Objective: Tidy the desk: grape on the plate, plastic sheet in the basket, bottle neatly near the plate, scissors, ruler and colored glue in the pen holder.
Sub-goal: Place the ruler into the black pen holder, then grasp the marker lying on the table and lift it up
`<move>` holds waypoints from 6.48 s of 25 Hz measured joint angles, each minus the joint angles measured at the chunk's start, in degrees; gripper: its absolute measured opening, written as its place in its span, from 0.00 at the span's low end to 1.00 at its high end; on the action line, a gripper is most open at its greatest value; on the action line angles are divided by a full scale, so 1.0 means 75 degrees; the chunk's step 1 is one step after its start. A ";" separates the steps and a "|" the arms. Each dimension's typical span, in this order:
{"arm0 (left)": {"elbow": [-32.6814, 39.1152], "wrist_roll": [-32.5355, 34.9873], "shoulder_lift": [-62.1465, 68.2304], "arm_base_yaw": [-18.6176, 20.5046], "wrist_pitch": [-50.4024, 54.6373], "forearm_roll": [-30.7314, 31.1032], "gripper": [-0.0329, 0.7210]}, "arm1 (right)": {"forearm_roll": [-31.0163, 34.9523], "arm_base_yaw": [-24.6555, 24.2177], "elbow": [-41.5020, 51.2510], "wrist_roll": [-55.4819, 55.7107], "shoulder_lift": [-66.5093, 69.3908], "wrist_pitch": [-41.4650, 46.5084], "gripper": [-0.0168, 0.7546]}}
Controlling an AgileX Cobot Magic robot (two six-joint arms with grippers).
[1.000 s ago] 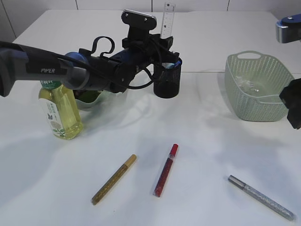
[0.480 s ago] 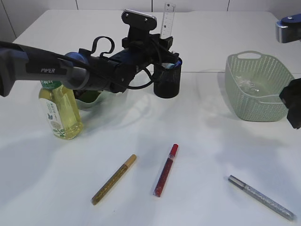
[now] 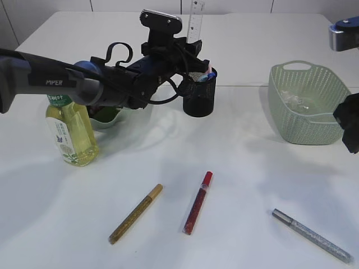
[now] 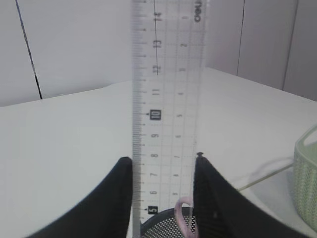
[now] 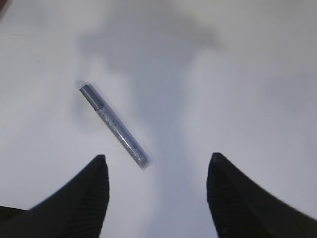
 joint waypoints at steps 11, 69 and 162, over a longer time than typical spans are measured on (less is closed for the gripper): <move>-0.0253 0.0000 0.0280 0.0017 -0.0099 0.0014 0.41 | -0.0013 0.0000 0.0000 0.0000 0.0000 0.0000 0.66; -0.0377 -0.0188 0.0314 0.0040 0.0003 0.0632 0.43 | -0.0013 0.0000 0.0000 -0.0005 0.0000 -0.0209 0.66; -0.0384 -0.0231 -0.3997 0.0106 1.3668 -0.0372 0.42 | 0.1361 0.0000 0.0000 -0.1287 0.0753 -0.0079 0.66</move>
